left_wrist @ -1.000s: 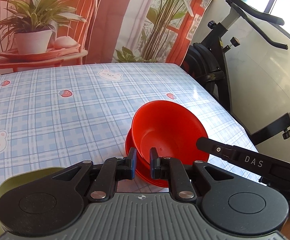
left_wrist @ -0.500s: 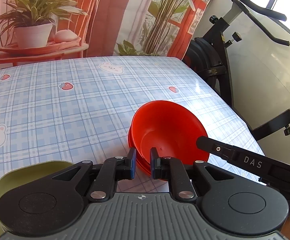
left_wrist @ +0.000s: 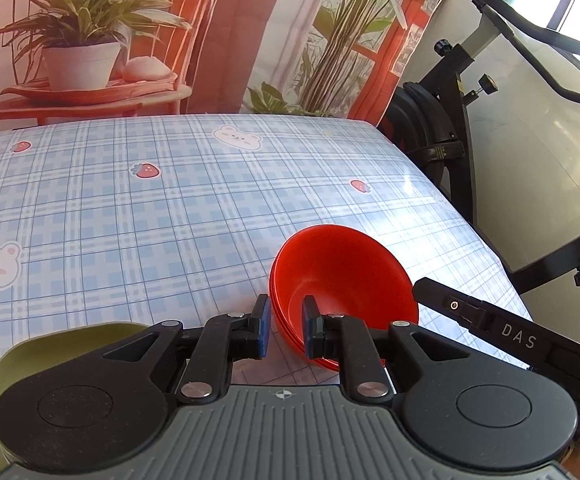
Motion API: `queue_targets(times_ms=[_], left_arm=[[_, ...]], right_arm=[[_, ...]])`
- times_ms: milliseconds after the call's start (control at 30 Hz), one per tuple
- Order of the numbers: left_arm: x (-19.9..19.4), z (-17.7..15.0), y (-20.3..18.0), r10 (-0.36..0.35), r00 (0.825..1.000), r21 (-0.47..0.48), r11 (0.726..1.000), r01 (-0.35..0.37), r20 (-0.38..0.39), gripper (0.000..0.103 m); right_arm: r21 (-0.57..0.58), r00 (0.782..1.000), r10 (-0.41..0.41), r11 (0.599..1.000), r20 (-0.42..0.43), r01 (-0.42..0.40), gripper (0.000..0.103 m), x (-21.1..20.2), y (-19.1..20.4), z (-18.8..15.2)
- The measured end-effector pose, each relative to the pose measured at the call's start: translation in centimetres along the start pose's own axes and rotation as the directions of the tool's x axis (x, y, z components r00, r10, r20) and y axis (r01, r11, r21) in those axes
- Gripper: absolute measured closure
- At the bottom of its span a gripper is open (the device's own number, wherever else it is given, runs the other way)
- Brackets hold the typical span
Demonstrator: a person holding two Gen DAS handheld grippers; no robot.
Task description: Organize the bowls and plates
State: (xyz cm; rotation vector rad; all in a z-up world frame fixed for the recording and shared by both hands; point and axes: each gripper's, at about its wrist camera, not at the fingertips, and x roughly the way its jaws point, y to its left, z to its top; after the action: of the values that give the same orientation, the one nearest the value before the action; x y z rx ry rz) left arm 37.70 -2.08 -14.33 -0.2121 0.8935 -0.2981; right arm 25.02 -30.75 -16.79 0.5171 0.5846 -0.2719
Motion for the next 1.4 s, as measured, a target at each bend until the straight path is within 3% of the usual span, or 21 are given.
queue_targets(times_ms=[167, 800, 1400], left_arm=[[0.9, 0.0, -0.1, 0.003, 1.000, -0.009, 1.000, -0.003, -0.013, 0.077], [3.1, 0.3, -0.3, -0.003, 1.000, 0.005, 1.000, 0.003, -0.024, 0.078], [0.8, -0.4, -0.6, -0.020, 1.000, -0.017, 1.000, 0.020, -0.011, 0.081]], right_arm=[[0.024, 1.000, -0.009, 1.000, -0.007, 0.009, 0.085, 0.6, -0.6, -0.5], [0.055, 0.998, 0.005, 0.999, -0.062, -0.002, 0.085, 2.7, -0.7, -1.5], [0.032, 0.998, -0.013, 0.999, -0.055, 0.015, 0.089, 1.6, -0.4, -1.1]])
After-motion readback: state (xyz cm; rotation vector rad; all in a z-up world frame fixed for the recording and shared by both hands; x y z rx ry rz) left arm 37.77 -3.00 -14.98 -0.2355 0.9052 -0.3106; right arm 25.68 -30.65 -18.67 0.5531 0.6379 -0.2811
